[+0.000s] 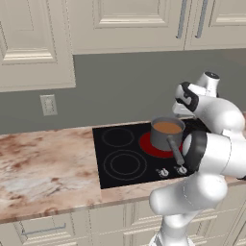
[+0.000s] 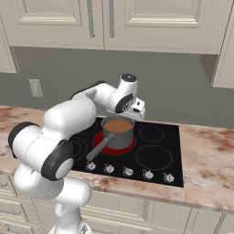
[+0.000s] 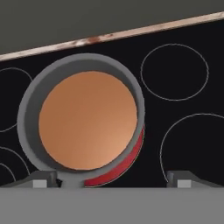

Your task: Pick up the sugar cube(s) and place them in the saucepan with hot chocolate.

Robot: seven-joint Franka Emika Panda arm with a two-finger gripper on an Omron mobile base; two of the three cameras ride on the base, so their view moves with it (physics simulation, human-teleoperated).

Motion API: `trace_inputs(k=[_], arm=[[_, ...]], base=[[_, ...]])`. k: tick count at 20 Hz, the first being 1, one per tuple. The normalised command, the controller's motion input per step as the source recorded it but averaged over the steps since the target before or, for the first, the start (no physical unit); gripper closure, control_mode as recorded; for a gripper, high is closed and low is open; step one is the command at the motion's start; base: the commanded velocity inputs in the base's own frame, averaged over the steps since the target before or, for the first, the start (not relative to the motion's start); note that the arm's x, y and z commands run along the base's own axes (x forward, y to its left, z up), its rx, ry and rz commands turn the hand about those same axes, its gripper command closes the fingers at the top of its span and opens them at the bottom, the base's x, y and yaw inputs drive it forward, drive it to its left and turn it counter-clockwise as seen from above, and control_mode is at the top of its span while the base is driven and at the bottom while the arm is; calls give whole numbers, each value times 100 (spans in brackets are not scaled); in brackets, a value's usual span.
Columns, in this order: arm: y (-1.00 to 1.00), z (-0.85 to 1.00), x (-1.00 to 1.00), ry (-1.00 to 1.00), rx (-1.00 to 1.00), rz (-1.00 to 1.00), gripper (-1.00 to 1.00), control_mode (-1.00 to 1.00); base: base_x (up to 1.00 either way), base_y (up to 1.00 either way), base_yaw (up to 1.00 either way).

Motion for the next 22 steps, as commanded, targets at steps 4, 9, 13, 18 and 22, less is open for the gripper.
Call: trace_inputs(k=[4,9,13,18,22], arm=[[-55,-1,-30,-2,8,-7,-100,-100],[-65,-4,-57,0,11,-14,-100,-100],[-59,-16,-63,3,0,-21,-100,-100],[-48,-17,-49,3,0,-21,-100,-100],[-52,-23,-55,0,0,-21,-100,-100]], base=[[0,0,0],[0,0,0],[0,0,0],[0,0,0],[0,0,0]])
